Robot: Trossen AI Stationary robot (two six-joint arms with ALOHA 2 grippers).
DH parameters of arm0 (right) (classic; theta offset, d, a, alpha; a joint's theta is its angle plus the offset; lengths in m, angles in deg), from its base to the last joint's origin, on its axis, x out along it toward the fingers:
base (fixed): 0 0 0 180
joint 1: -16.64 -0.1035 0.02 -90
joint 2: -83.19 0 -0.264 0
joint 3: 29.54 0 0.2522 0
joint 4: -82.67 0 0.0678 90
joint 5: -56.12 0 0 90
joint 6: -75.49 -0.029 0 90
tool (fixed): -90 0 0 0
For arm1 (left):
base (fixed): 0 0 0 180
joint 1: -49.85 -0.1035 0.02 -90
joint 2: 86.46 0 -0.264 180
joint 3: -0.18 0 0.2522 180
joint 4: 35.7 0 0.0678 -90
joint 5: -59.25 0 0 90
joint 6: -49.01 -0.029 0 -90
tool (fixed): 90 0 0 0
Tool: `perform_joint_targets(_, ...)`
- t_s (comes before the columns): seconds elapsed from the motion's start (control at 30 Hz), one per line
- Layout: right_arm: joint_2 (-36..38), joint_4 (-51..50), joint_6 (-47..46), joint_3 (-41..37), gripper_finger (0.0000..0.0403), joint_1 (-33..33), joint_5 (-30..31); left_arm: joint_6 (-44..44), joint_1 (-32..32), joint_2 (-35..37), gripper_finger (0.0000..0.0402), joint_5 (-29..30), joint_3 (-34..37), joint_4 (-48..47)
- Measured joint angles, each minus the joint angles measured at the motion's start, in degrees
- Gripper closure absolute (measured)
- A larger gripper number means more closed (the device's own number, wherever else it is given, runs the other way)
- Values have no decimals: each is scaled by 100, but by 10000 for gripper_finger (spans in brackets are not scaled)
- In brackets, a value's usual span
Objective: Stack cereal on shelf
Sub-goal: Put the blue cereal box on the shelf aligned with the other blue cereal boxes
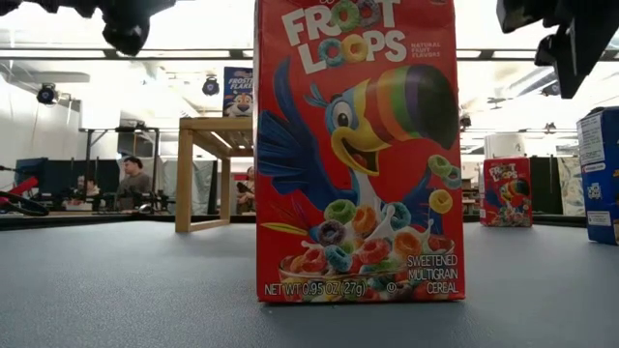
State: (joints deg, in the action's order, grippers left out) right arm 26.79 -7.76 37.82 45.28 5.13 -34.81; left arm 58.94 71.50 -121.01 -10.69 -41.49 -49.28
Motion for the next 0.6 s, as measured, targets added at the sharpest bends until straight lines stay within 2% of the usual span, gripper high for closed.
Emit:
perform_joint_targets(0.23, -2, 332, 430, -150, 133, -49, -42, 414, 0, 13, 246, -4, 65, -437)
perform_joint_targets(0.43, -2, 651, 477, -450, 131, -570, -102, 422, 0, 50, 246, -1, 65, -428)
perform_joint_targets(0.6, -2, 703, 150, -696, 99, -974, -105, 418, 0, 52, 246, 7, 67, -428)
